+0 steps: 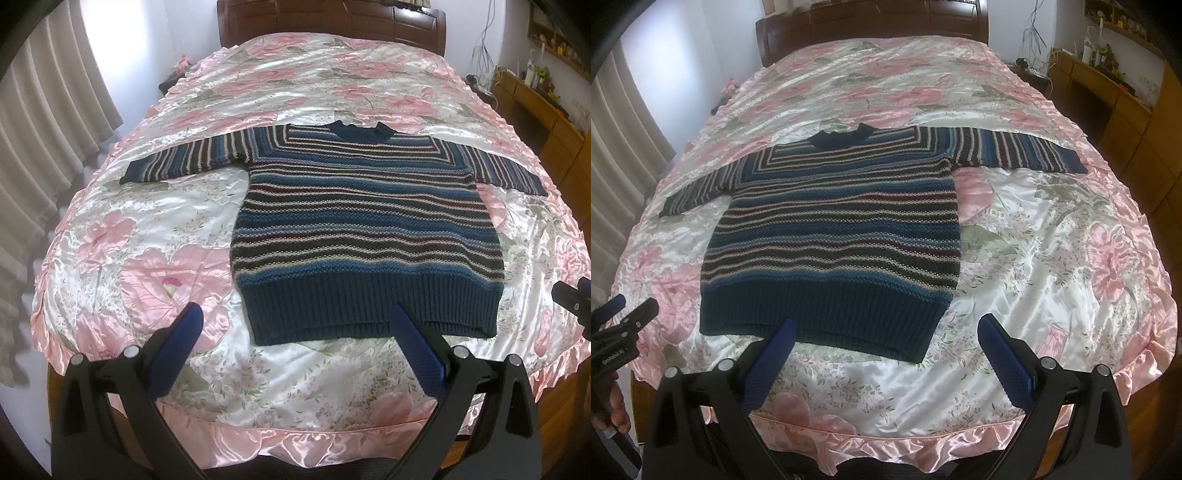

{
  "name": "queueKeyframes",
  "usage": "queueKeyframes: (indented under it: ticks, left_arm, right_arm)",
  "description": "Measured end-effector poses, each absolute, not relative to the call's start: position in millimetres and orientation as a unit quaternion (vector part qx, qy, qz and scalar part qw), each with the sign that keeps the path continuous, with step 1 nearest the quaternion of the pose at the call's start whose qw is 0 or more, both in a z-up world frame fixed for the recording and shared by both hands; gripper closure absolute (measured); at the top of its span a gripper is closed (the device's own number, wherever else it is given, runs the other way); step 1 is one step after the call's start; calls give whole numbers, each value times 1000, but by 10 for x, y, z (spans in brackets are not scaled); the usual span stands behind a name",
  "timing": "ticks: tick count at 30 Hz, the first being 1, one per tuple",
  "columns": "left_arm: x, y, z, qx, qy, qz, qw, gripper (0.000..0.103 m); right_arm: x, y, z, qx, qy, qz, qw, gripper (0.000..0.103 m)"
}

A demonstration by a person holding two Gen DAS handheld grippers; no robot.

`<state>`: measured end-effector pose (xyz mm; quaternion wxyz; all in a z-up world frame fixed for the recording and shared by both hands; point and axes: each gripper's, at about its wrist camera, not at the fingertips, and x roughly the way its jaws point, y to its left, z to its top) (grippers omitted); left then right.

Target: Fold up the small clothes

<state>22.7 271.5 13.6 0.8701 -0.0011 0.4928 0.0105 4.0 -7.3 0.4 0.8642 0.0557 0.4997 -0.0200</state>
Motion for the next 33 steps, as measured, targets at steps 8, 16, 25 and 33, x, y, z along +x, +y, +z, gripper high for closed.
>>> queueKeyframes:
  ticks: [8, 16, 25, 33]
  left_arm:
    - [303, 2624, 166, 4, 494, 11, 869, 3]
    - [444, 2586, 61, 27, 502, 24, 864, 3]
    - [1274, 2128, -88, -10, 495, 4, 869, 3]
    - [2454, 1261, -120, -11, 470, -7, 882, 3]
  right_arm:
    - [60, -86, -43, 59, 503, -20, 862, 4]
    - [175, -406, -90, 97, 460, -45, 881, 4]
    - [1044, -1534, -75, 103, 458, -71, 880, 4]
    - [2239, -2855, -491, 122, 528, -119, 832, 4]
